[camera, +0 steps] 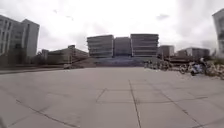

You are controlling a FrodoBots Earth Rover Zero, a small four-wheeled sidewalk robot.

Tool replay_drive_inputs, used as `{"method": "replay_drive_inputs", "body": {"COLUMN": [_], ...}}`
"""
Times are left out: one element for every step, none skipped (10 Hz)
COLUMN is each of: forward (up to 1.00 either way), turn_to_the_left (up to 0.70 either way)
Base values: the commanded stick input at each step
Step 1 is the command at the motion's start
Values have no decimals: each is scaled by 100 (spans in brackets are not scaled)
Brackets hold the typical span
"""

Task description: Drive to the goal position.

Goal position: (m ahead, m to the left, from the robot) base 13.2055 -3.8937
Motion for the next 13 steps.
{"method": "replay_drive_inputs", "body": {"forward": [70,70,70,70,70,70,70,70,70,70,70,70,70], "turn_to_the_left": [-7,-7,-2,2,2,2,2,2,2,2,2,2,2]}}
